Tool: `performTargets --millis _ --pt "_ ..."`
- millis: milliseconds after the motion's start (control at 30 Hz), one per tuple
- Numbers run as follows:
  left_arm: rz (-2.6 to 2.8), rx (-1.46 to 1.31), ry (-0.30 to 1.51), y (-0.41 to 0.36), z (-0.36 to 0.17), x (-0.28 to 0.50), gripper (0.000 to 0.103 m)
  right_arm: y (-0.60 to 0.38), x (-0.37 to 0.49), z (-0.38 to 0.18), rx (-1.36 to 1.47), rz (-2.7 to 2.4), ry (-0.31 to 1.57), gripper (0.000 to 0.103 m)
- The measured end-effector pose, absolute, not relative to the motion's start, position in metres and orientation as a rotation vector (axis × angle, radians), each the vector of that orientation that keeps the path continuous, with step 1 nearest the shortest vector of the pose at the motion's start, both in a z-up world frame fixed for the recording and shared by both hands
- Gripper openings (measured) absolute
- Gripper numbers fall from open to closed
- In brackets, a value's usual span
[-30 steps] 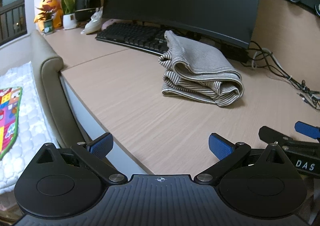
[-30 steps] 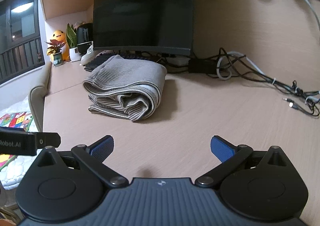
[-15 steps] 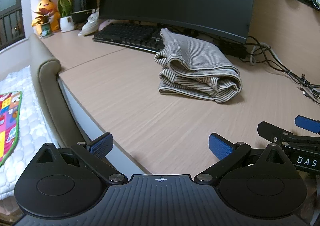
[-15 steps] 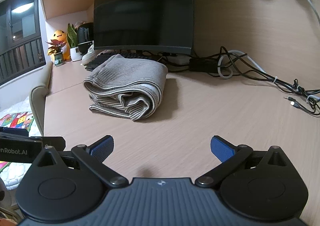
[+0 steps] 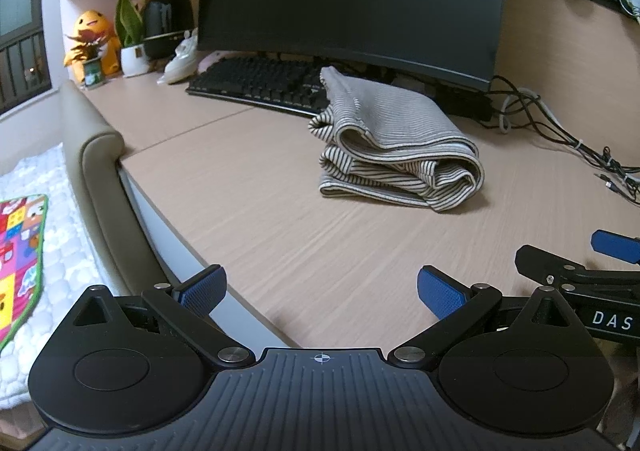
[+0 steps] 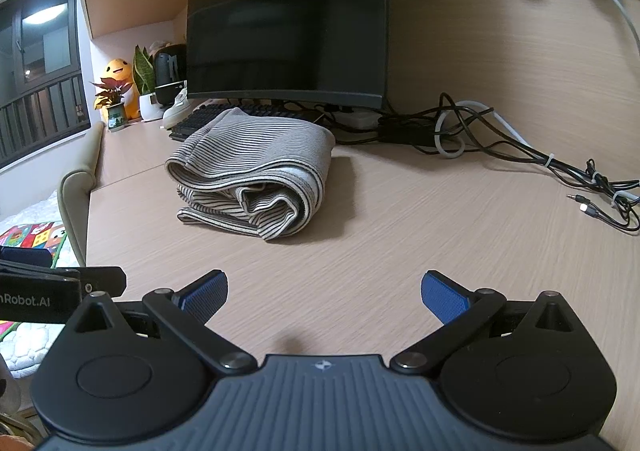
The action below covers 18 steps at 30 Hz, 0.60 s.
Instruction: Fold clothes
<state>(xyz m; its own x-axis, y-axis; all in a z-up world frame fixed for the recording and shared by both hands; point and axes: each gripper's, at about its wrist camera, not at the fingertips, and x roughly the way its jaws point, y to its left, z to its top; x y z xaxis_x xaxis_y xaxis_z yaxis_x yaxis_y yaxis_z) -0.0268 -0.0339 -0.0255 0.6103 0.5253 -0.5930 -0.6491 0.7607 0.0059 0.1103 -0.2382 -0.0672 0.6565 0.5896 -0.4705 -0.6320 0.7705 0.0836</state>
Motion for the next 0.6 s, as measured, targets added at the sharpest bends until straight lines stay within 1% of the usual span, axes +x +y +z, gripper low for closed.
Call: performTargets --millis 600 --pt "0.685 -0.233 0.613 -0.0333 -0.0258 -0.0283 0.103 -0.2385 0.111 -0.0669 -0.088 0.69 0.499 0.103"
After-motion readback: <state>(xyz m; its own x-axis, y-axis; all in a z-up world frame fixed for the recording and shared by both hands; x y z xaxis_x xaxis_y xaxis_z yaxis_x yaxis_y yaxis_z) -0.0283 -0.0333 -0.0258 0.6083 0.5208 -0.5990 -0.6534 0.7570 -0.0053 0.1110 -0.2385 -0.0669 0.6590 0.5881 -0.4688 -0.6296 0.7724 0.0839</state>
